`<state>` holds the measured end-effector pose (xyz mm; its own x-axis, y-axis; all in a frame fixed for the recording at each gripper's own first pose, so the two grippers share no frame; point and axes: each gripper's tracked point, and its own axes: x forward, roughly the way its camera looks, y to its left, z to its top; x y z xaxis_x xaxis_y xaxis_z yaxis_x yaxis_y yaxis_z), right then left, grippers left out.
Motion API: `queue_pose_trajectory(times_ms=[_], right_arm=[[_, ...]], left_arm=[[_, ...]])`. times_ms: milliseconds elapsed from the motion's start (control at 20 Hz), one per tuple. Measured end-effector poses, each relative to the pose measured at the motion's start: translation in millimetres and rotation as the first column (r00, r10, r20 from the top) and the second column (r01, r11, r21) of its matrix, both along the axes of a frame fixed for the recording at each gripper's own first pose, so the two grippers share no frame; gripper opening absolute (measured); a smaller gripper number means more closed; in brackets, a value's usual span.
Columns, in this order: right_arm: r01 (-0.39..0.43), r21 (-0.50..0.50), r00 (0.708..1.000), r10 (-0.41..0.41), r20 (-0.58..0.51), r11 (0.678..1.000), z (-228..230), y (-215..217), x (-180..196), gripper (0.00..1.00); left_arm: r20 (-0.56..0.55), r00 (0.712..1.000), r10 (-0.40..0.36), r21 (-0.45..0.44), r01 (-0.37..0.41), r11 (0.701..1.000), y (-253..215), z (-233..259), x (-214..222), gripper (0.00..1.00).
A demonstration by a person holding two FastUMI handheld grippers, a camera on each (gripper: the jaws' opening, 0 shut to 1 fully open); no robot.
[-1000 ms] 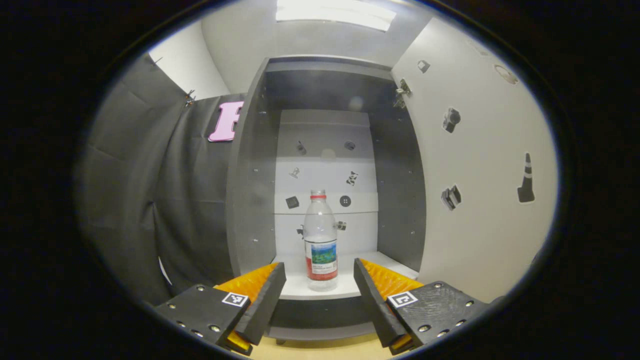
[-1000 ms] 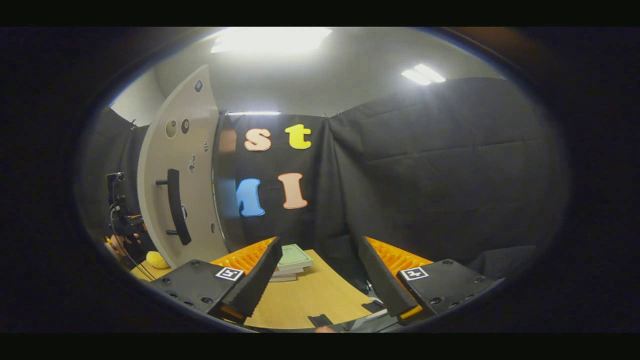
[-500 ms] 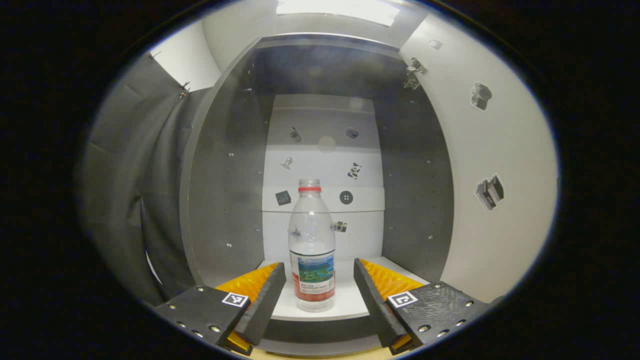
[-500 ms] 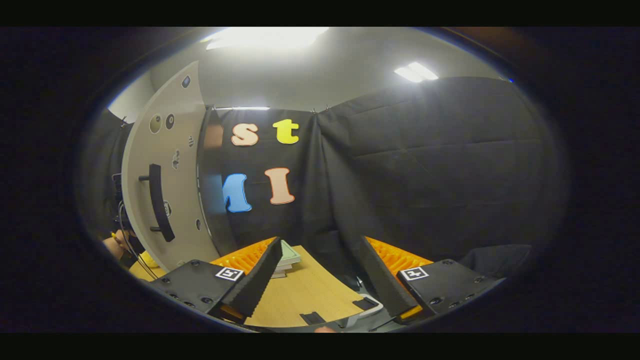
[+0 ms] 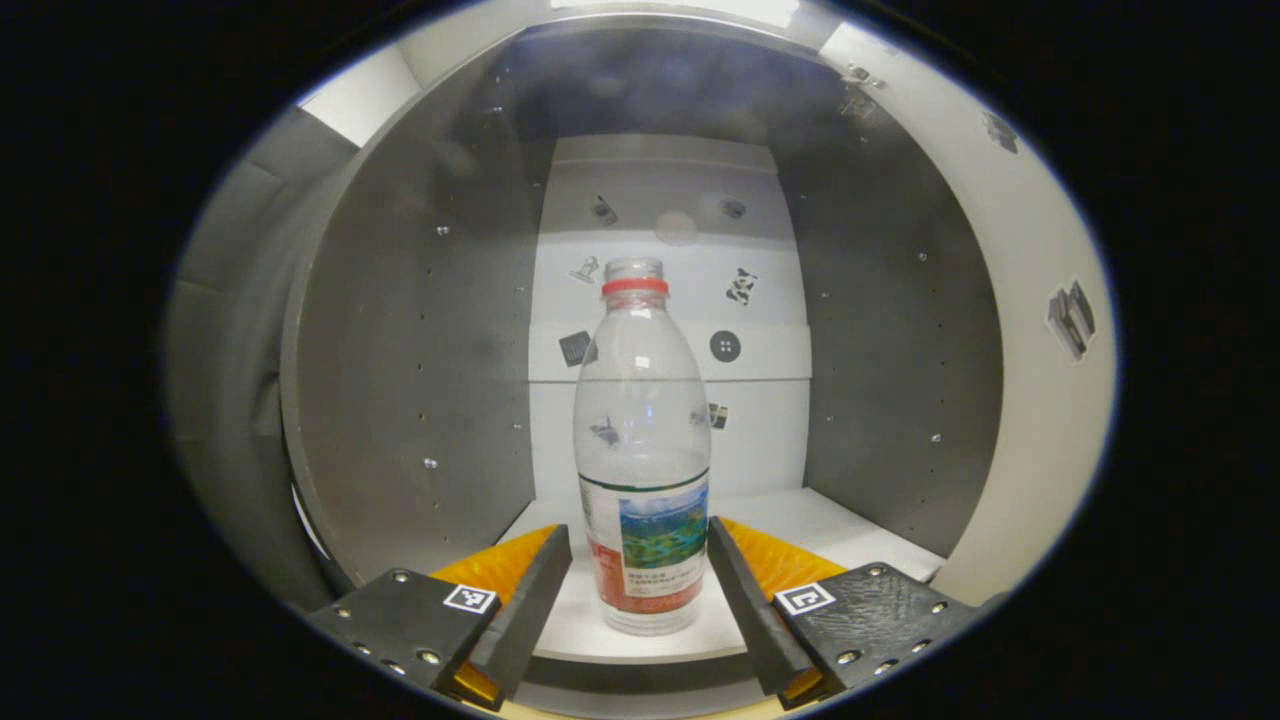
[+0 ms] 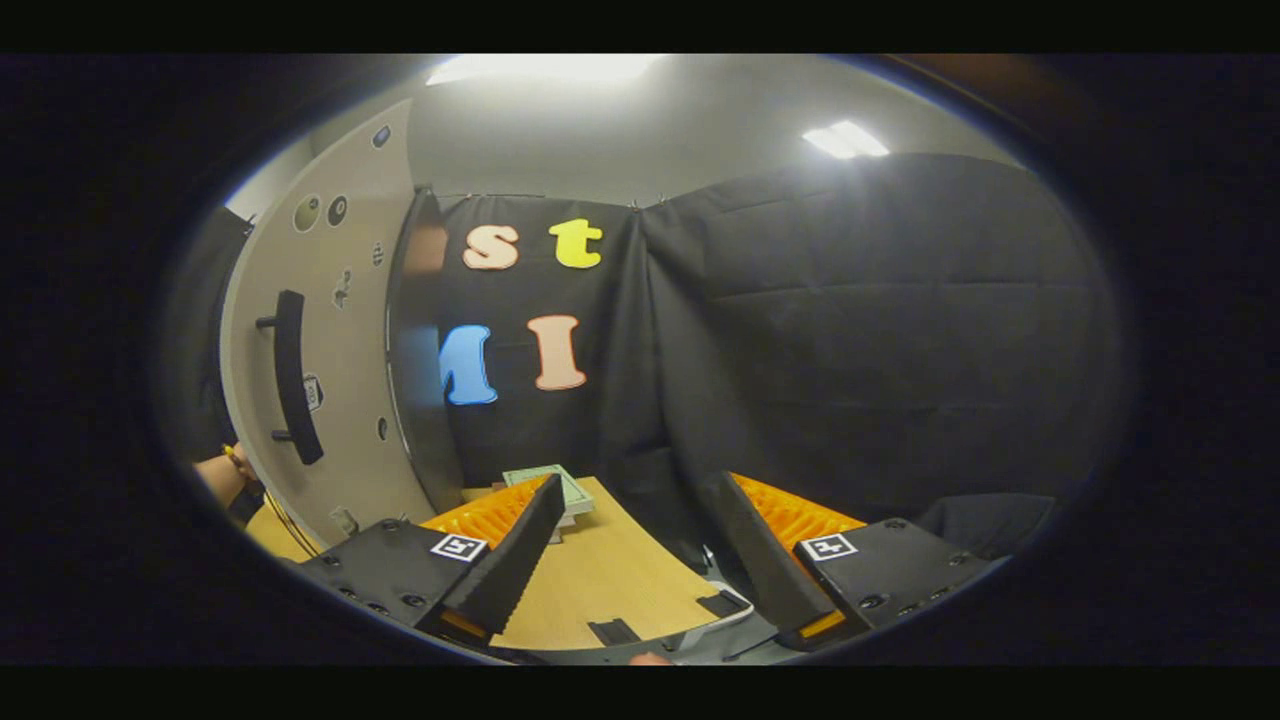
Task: Open the cabinet door with the right hand, grasp the bottle in the cabinet with the left hand and place it on the coaster, then close the cabinet door with the right hand.
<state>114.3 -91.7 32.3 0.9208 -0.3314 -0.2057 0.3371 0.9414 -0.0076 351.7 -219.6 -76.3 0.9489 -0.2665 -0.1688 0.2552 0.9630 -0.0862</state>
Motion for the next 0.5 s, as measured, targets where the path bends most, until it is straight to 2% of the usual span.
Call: queue_pose_trajectory(times_ms=[50, 100, 500], right_arm=[[-0.001, 0.003, 1.0, 0.001, -0.001, 1.0, -1, 0, 0, 1.0], [0.0, 0.007, 1.0, 0.0, -0.002, 1.0, -2, -1, 2, 0.98], [0.006, 0.038, 1.0, -0.005, -0.029, 0.999, -14, -7, 3, 0.98]], left_arm=[[-0.001, 1.0, 0.001, -0.001, -0.001, 1.0, -1, -1, 1, 0.83], [0.002, 1.0, 0.002, -0.005, -0.002, 1.0, -2, 0, 1, 0.83], [0.01, 1.0, 0.023, 0.011, -0.024, 1.0, -2, 5, 15, 0.83]])
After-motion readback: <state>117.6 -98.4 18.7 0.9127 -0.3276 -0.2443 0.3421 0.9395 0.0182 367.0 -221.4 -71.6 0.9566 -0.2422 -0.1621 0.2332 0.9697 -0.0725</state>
